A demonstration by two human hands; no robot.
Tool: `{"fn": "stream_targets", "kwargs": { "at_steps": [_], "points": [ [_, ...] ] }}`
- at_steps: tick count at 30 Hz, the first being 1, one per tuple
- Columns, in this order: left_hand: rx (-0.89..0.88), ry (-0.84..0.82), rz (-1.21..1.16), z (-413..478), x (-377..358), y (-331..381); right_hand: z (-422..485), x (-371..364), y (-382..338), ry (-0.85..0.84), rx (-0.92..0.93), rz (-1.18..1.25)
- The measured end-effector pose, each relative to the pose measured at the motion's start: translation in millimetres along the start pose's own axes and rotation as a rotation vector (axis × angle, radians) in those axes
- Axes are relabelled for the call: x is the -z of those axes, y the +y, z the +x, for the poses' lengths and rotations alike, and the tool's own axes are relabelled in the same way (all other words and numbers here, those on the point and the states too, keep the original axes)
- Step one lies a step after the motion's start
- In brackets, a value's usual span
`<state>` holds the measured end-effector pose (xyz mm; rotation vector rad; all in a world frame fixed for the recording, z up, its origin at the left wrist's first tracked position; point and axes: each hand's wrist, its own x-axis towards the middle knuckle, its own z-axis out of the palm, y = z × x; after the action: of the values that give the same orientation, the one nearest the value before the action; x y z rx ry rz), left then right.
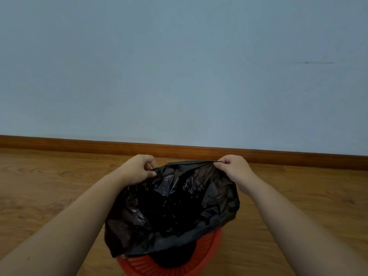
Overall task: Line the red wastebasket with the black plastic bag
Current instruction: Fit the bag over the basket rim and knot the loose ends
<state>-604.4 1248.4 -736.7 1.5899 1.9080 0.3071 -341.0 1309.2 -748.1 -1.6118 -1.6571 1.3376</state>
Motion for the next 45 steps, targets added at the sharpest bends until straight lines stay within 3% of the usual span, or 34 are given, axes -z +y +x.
{"fn": "stream_targets", "kwargs": {
  "at_steps": [5, 11, 19, 25, 29, 33, 38, 42, 45],
  "points": [
    [0.04, 0.089, -0.024, -7.8, 0.4, -10.8, -0.7, -13.1, 6.4, -0.051, -0.105, 0.022],
    [-0.011, 0.06, -0.032, -10.9, 3.1, -13.2, 1.0, -12.2, 9.0, -0.037, -0.196, 0.036],
    [0.058, 0.157, -0.012, -6.6, 0.5, -18.7, 3.3, -17.0, 12.8, -0.002, -0.08, -0.084],
    [0.078, 0.191, -0.012, -4.2, -3.3, -18.0, 1.0, -15.4, 19.2, -0.042, -0.132, -0.111],
    [0.12, 0.204, 0.018, -1.9, -4.3, -15.2, -2.1, -11.8, 13.5, -0.055, -0.07, -0.094],
    [0.166, 0.147, -0.015, -2.2, 0.3, -16.1, -5.5, -8.2, 9.0, -0.014, -0.047, -0.029],
    [0.301, 0.024, -0.254, -4.6, 7.9, -18.9, -9.1, 3.4, 4.9, 0.006, -0.124, 0.097],
    [0.379, -0.143, -0.344, -6.7, 14.0, -19.6, -7.3, 8.8, -1.4, 0.039, -0.089, 0.104],
    [0.412, -0.32, -0.28, -8.0, 19.5, -21.5, -6.0, 8.8, -3.1, 0.009, -0.015, 0.045]
  ]
}}
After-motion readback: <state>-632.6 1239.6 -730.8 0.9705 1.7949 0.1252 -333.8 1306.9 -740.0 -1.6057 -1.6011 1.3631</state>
